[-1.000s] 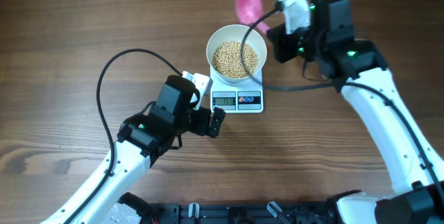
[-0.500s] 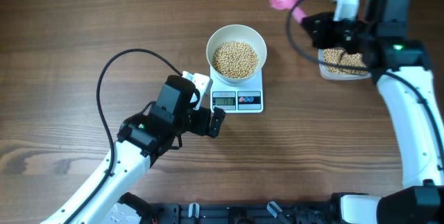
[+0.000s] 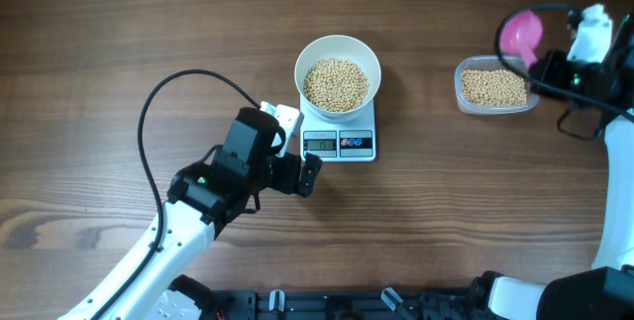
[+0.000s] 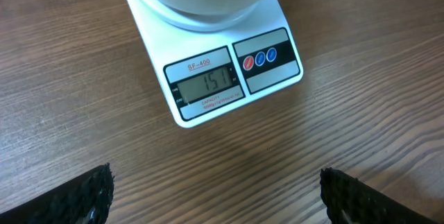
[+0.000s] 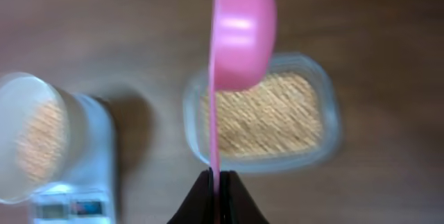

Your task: Scoop item into bowl and weigh 150g on scale

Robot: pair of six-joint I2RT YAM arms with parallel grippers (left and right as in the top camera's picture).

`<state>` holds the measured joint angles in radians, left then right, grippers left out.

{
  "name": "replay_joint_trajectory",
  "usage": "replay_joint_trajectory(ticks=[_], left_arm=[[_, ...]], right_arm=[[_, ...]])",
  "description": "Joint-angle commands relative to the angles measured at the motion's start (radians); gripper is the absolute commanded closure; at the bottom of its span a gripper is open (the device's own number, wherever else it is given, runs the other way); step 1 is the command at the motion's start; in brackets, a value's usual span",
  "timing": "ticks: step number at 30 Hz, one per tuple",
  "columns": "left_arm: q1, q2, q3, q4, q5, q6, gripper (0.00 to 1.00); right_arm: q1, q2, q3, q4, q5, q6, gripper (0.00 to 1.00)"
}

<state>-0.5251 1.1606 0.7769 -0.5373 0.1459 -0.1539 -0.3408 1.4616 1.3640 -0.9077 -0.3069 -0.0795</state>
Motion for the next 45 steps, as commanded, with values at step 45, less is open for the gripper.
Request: replay_joint_trajectory(ticks=[45], left_arm=[[-0.006,0.006,0.02,0.002,-0.006,0.012,0.0]], right_arm=[[0.357,-0.018,0.016,0.43,-0.267,0.082,0.96]])
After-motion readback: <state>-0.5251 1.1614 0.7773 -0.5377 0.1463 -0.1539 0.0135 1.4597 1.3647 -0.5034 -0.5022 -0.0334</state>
